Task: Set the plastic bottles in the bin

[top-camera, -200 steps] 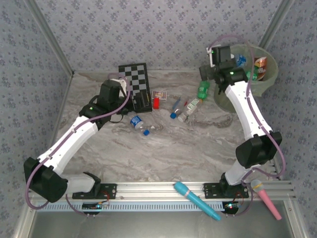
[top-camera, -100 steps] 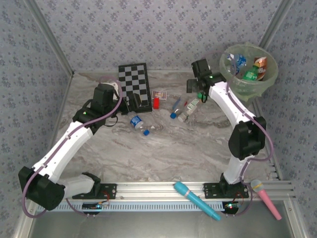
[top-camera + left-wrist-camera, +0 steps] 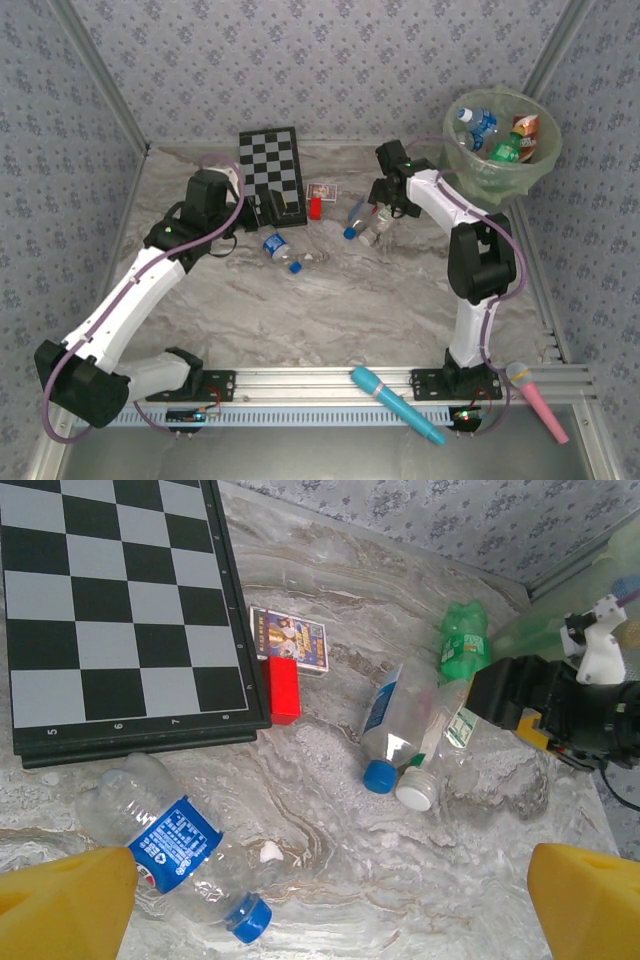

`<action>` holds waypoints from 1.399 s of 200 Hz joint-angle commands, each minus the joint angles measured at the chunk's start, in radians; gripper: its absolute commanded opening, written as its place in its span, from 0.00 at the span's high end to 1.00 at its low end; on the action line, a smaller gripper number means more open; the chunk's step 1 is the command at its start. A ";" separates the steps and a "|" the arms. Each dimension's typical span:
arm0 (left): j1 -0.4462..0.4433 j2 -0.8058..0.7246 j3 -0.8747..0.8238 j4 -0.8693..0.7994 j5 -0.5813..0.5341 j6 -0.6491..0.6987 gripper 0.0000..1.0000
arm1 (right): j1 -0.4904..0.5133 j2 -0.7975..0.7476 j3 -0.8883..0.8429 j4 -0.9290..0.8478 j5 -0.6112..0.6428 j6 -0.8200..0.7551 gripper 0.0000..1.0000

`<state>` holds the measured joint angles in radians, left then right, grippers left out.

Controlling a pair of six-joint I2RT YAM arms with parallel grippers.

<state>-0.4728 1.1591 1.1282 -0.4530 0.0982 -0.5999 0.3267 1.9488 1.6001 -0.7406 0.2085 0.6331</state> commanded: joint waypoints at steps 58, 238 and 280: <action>0.005 -0.044 0.010 -0.023 0.007 0.016 0.00 | -0.035 0.099 -0.022 0.022 -0.056 0.123 0.18; 0.005 -0.036 0.004 0.005 0.014 0.014 0.00 | 0.040 0.002 -0.002 -0.010 0.087 0.005 0.38; 0.005 -0.002 0.025 0.026 0.031 0.015 0.00 | 0.085 -0.130 0.013 -0.023 0.149 -0.112 0.38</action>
<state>-0.4728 1.1355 1.1282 -0.4664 0.1066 -0.5957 0.3893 1.9133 1.5867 -0.7269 0.2806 0.5964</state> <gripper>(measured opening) 0.997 0.623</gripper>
